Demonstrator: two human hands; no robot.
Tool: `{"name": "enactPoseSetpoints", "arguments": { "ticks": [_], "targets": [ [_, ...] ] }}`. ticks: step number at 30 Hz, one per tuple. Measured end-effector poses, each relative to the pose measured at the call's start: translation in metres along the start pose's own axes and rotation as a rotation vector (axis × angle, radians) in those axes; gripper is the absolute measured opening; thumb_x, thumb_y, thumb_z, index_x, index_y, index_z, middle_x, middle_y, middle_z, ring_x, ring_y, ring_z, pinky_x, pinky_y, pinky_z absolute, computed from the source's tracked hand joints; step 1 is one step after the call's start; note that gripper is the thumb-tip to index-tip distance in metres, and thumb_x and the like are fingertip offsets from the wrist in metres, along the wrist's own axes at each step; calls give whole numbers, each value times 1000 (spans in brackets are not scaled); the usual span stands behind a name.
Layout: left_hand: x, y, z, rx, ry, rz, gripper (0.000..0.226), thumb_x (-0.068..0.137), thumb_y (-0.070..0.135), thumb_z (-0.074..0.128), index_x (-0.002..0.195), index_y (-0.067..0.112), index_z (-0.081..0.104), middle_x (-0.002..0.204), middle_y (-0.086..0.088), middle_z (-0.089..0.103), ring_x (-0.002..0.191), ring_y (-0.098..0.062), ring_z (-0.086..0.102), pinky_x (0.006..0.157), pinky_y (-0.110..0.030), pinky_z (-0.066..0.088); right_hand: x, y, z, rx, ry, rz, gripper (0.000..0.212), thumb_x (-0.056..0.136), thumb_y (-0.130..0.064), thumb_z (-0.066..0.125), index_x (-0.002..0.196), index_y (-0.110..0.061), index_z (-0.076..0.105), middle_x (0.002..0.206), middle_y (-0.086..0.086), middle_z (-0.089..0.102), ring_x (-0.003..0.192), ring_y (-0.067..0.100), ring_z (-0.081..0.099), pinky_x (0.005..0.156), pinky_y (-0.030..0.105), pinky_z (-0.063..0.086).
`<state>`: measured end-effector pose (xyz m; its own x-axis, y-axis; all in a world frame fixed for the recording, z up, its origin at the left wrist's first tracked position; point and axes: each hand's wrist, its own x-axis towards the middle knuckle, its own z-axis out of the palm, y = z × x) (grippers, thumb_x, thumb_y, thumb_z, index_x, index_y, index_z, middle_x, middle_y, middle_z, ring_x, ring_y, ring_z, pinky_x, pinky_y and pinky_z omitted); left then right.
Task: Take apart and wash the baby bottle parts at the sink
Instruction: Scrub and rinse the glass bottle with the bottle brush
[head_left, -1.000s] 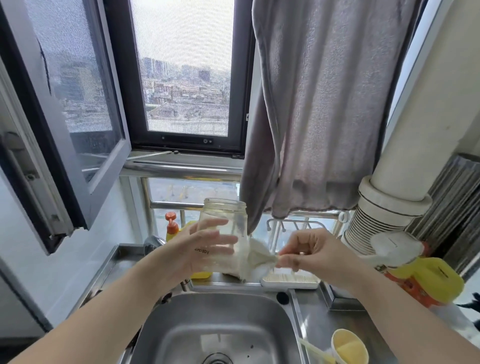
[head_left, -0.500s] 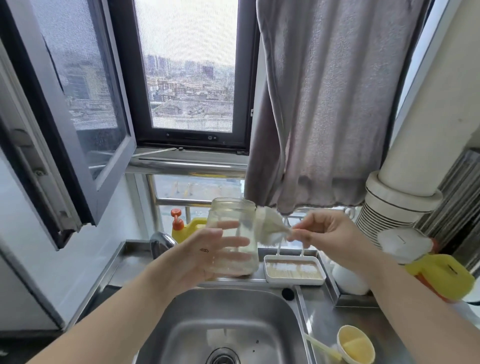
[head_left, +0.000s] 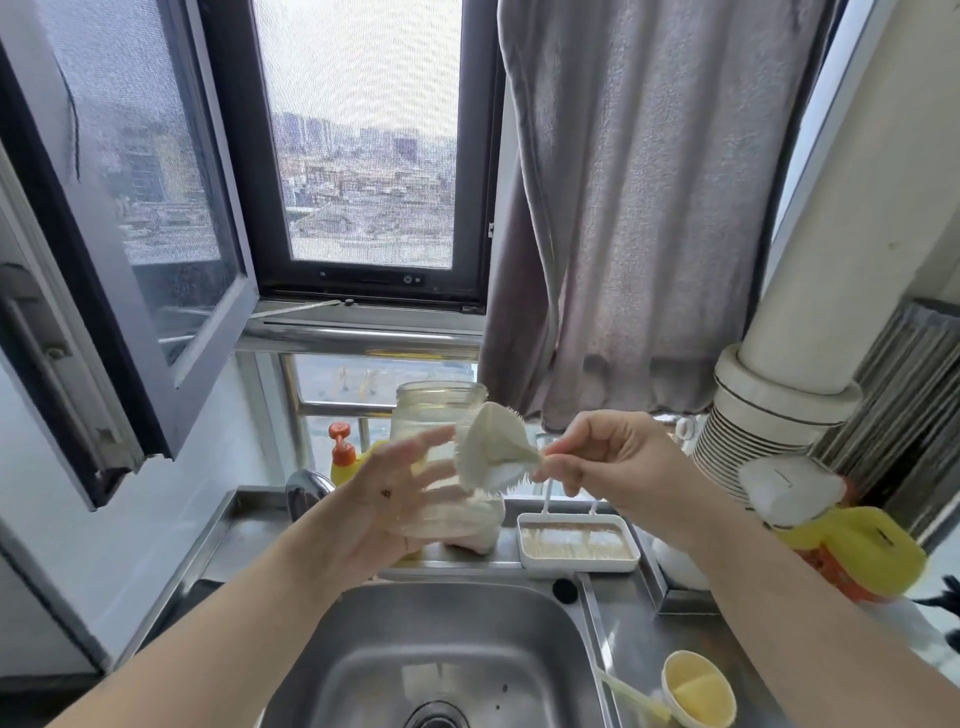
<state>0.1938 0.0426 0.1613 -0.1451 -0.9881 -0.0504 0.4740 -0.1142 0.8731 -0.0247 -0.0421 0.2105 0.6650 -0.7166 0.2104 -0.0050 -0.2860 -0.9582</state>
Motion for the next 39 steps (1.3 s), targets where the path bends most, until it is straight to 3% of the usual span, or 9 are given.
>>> {"name": "enactPoseSetpoints", "arguments": {
  "ticks": [6,12,15,18,22,25,28,33,39],
  "targets": [
    [0,-7,-1,68,158,-3,108,41,61,87,135,22,50,130,-23,56,114,-36,59,75,-43,57,-1,5,-4,6,17,0,6,64,-21,75,64,-17,70,74,13,72,55,10,57,54,18,46],
    [2,-1,8,162,132,-52,62,73,33,71,128,12,52,115,-12,68,96,-25,69,70,-36,60,-5,10,-1,-6,12,40,8,70,-8,75,70,-7,67,69,10,71,56,8,61,55,18,47],
    [0,-2,10,161,113,-50,80,53,30,90,121,8,55,98,-12,72,79,-24,71,59,-31,58,-13,14,5,-35,-48,57,10,71,-7,75,69,-7,65,64,3,70,59,9,62,55,15,47],
    [-6,-2,6,171,147,-16,108,28,40,96,123,13,53,103,-13,71,83,-26,71,62,-35,58,-20,13,-3,-200,-131,99,11,71,-10,79,68,-14,69,63,-1,68,66,14,63,63,18,49],
    [-9,-4,5,221,110,-20,108,34,48,94,128,18,51,118,-12,67,108,-32,64,95,-54,48,-9,8,-17,-142,75,44,13,62,-23,78,67,-13,71,69,7,71,58,11,61,61,22,50],
    [-9,-3,15,196,81,7,104,39,45,93,128,13,52,123,-17,62,113,-38,58,105,-62,31,-6,3,0,-59,10,-1,13,65,-17,76,70,-8,68,69,8,72,54,8,57,54,17,46],
    [-7,-4,7,209,125,-2,108,33,46,94,126,12,53,118,-16,65,104,-35,61,98,-57,42,-18,7,7,-175,-204,57,9,70,-10,78,70,-11,69,64,1,69,54,3,56,56,13,44],
    [-6,-6,-1,139,107,-17,106,41,46,93,132,14,49,119,-15,66,106,-32,65,82,-47,53,-8,12,-17,-94,56,53,12,60,-24,78,63,-15,71,70,9,72,58,11,60,58,21,49],
    [-9,-5,1,99,62,9,90,41,42,93,122,15,62,114,-15,67,96,-29,66,72,-37,57,-16,9,-2,-206,-179,35,10,72,-6,78,70,-9,69,62,-2,67,57,4,57,57,14,44]
  ]
}}
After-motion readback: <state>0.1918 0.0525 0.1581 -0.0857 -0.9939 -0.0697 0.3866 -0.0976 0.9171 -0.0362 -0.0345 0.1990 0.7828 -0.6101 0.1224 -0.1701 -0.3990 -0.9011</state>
